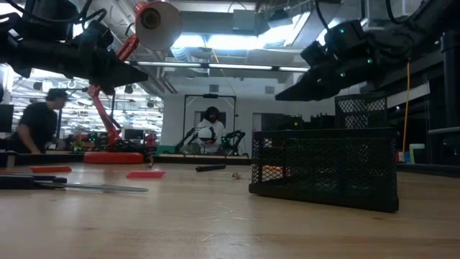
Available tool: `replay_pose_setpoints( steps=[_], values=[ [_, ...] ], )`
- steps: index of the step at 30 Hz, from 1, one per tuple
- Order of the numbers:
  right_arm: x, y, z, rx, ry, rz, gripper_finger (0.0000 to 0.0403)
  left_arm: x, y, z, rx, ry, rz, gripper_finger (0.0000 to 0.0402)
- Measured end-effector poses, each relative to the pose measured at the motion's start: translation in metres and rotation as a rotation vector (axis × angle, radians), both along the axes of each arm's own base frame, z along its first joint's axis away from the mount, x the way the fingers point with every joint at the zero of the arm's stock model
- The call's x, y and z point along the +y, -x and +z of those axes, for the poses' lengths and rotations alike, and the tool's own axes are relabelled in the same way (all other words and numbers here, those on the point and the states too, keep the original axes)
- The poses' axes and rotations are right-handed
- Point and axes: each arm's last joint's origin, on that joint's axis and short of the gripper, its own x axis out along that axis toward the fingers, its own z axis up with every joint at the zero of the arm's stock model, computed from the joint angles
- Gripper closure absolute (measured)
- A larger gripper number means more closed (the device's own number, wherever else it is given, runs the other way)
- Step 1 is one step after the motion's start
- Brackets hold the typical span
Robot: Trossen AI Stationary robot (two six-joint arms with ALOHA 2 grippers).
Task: Pick and place office supplies into organizer
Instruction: Put the left pencil into the desk organizer
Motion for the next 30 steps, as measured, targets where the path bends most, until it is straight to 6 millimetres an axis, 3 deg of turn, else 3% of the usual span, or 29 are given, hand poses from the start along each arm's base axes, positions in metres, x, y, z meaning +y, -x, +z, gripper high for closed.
replay_pose_setpoints(
  steps=[6, 14, 19, 25, 30],
  values=[
    [-0.007, 0.005, -0.001, -0.007, 0.001, -0.029, 0.0398, 0.004, -0.007, -0.001, 0.072, 0.129, 0.066, 0.0400],
    [-0.008, 0.005, 0.000, -0.021, 0.013, -0.030, 0.0395, -0.003, -0.046, 0.037, 0.309, 0.172, 0.118, 0.0400],
    [-0.014, 0.008, 0.002, -0.032, 0.076, -0.041, 0.0392, -0.022, -0.064, 0.053, 0.484, 0.231, 0.307, 0.0399],
    [-0.022, 0.013, 0.001, -0.015, 0.088, -0.072, 0.0392, -0.045, -0.083, 0.068, 0.459, 0.295, 0.445, 0.0400],
    [-0.028, 0.017, 0.001, -0.007, 0.120, -0.089, 0.0392, -0.046, -0.093, 0.065, 0.427, 0.331, 0.575, 0.0398]
  ],
)
